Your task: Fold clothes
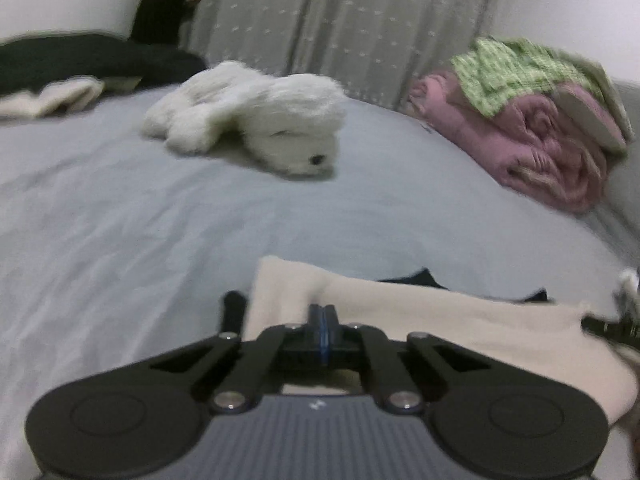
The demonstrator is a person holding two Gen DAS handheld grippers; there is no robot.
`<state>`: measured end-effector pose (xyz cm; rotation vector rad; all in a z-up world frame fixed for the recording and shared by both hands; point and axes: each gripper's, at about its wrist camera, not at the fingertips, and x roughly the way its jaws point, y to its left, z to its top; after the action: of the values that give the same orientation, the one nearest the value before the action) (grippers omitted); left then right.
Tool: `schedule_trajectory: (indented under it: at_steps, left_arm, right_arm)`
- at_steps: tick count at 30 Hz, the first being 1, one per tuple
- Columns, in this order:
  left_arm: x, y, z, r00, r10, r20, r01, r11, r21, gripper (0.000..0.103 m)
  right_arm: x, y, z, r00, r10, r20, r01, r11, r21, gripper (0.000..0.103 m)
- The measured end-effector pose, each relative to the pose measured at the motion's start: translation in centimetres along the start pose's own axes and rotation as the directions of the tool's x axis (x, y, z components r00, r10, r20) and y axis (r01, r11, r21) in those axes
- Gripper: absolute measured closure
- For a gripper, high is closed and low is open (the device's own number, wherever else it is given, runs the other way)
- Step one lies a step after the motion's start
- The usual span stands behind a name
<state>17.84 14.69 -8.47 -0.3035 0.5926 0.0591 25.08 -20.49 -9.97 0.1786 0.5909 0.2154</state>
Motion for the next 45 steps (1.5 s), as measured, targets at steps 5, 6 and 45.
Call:
schedule_trajectory:
  at_steps: [5,6,45]
  left_arm:
    - [-1.8,-1.5,0.5,1.0,0.008,0.005,-0.007,1.0,-0.011,0.07]
    - [-2.2,-1.9,0.6,1.0,0.009,0.009,-0.009,1.0,-0.008,0.057]
    - [-5.9,-2.6,-4.6,0.997,-0.065,0.028,0.055,0.955,0.291,0.049]
  right_arm:
    - [-2.1,1.4,0.4,1.0,0.004,0.004,-0.004,1.0,-0.029,0.06]
    - [-2.8,2.0,0.4,1.0,0.002,0.017,-0.001,0.999,-0.046,0.055]
    - [-0.5,15.6,-2.9,0.986,0.114,-0.118,-0.144,0.946,-0.29,0.07]
